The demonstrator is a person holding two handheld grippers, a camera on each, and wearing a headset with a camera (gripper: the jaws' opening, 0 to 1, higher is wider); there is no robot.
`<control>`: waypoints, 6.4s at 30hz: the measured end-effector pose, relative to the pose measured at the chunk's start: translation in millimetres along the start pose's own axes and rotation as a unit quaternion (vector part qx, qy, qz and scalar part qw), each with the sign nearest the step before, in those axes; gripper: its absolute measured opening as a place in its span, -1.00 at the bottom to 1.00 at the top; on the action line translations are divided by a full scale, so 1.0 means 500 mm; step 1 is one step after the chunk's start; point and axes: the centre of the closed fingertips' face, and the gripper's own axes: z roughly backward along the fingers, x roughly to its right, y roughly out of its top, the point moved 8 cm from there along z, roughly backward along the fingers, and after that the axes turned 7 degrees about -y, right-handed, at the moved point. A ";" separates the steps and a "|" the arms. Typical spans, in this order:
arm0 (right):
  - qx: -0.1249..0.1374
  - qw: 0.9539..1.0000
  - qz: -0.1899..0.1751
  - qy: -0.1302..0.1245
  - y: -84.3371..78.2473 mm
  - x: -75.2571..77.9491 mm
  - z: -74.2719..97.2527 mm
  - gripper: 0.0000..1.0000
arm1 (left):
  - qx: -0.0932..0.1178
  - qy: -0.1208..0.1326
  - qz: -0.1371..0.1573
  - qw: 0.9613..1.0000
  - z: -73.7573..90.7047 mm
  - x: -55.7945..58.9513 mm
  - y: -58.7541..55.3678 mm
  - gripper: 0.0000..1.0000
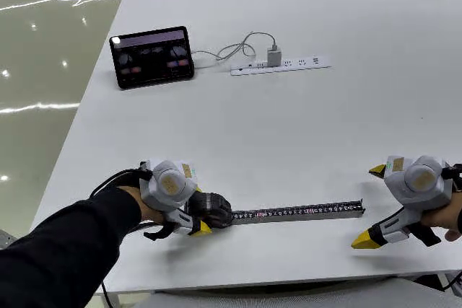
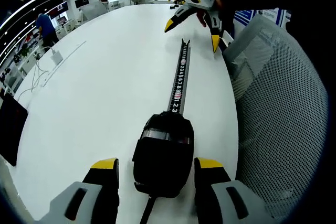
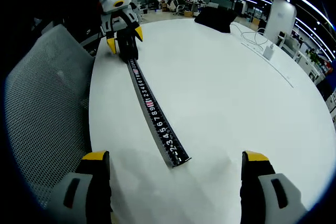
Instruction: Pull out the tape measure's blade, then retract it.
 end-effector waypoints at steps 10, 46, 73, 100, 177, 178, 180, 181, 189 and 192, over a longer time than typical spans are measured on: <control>0.001 1.000 -0.021 -0.007 -0.004 -0.014 0.005 1.00 | 0.052 0.046 0.100 0.993 0.021 -0.015 -0.012 0.61; 0.120 0.974 -0.134 -0.138 -0.066 -0.065 0.199 1.00 | 0.221 0.167 0.229 0.933 0.165 0.106 -0.129 1.00; 0.111 0.977 -0.131 -0.122 -0.067 -0.082 0.181 1.00 | 0.223 0.164 0.240 0.931 0.165 0.086 -0.088 0.99; 0.064 0.997 0.015 -0.047 -0.004 0.006 0.114 1.00 | 0.188 0.233 0.371 0.879 0.024 0.069 0.011 0.92; -0.093 0.978 0.154 0.102 0.021 0.022 -0.034 -0.79 | 0.184 0.260 0.435 0.842 -0.016 0.064 0.021 0.18; -0.092 0.979 0.151 0.100 0.021 0.022 -0.034 -0.79 | 0.182 0.260 0.434 0.843 -0.016 0.063 0.022 0.18; -0.094 0.979 0.155 0.098 0.021 0.019 -0.033 -0.79 | 0.181 0.261 0.432 0.844 -0.016 0.064 0.021 0.18; -0.098 0.978 0.155 0.096 0.023 0.018 -0.034 -0.79 | 0.176 0.261 0.429 0.847 -0.017 0.064 0.022 0.17; -0.100 0.980 0.145 0.090 0.021 0.020 -0.032 -0.80 | 0.163 0.267 0.414 0.855 -0.019 0.064 0.023 0.16; -0.096 0.983 0.126 0.090 0.018 0.024 -0.033 -0.82 | 0.162 0.269 0.411 0.856 -0.018 0.065 0.023 0.15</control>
